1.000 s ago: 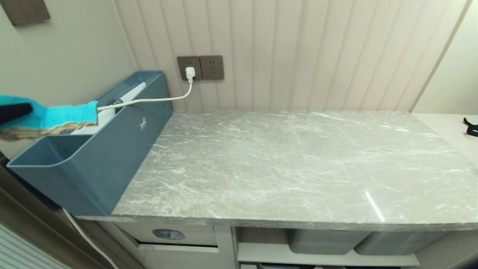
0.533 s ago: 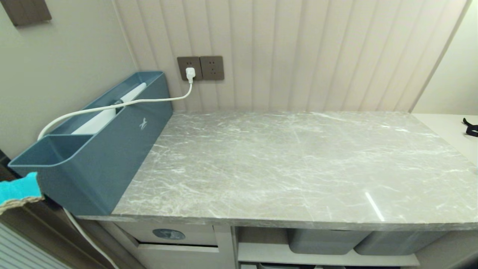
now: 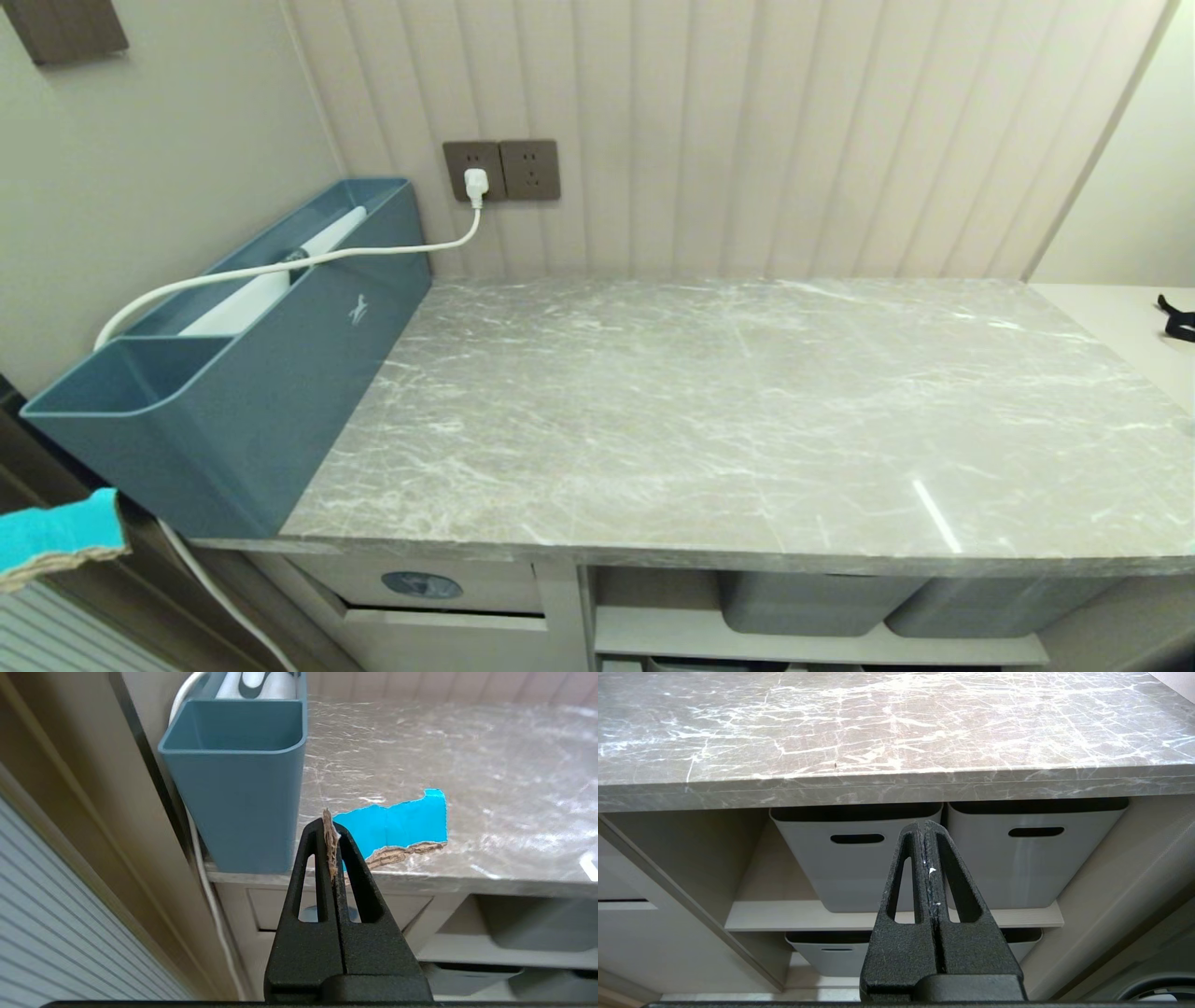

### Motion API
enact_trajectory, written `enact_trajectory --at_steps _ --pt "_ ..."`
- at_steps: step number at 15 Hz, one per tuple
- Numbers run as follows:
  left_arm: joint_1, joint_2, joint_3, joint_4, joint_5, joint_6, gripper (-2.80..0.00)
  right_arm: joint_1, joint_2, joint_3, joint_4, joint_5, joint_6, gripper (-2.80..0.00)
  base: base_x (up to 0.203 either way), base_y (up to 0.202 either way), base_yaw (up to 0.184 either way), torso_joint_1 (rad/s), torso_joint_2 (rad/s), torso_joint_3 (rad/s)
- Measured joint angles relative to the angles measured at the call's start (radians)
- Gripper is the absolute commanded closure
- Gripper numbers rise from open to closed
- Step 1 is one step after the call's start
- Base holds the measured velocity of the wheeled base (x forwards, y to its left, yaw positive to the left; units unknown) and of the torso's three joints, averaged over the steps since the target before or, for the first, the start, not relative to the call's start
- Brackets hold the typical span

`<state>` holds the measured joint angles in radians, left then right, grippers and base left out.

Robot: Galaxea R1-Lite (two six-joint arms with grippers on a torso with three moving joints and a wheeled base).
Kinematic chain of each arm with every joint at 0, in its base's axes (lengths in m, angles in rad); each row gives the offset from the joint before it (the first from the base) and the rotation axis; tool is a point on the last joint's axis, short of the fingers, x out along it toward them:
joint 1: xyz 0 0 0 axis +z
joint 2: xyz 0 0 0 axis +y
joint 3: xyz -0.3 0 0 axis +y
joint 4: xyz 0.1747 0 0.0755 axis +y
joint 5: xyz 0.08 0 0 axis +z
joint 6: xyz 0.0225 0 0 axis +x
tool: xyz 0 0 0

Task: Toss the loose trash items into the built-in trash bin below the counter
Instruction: Put the garbage in the trash can

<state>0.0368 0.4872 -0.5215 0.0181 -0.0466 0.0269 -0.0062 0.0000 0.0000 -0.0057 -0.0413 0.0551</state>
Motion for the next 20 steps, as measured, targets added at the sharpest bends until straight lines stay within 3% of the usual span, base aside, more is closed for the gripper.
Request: enact_trajectory --at_steps 6,12,16,20 --pt "-0.004 -0.003 0.034 -0.005 0.004 0.046 0.00 0.000 0.000 0.000 0.000 0.000 0.001 0.00 0.000 0.000 0.000 -0.011 0.02 0.015" --pt "-0.006 0.005 0.124 -0.013 -0.023 0.025 0.00 0.000 0.000 0.000 0.000 0.000 0.003 0.00 0.000 0.000 0.000 -0.218 0.49 0.261" --pt "-0.005 -0.052 0.266 -0.062 -0.022 -0.012 0.00 0.000 0.000 0.000 0.000 0.000 0.004 0.00 0.000 0.000 0.000 -0.236 0.53 0.291" --pt "-0.013 -0.238 0.465 -0.046 -0.007 -0.014 0.00 0.000 0.000 0.000 0.000 0.000 0.004 0.00 0.000 0.000 0.000 -0.222 0.51 0.287"
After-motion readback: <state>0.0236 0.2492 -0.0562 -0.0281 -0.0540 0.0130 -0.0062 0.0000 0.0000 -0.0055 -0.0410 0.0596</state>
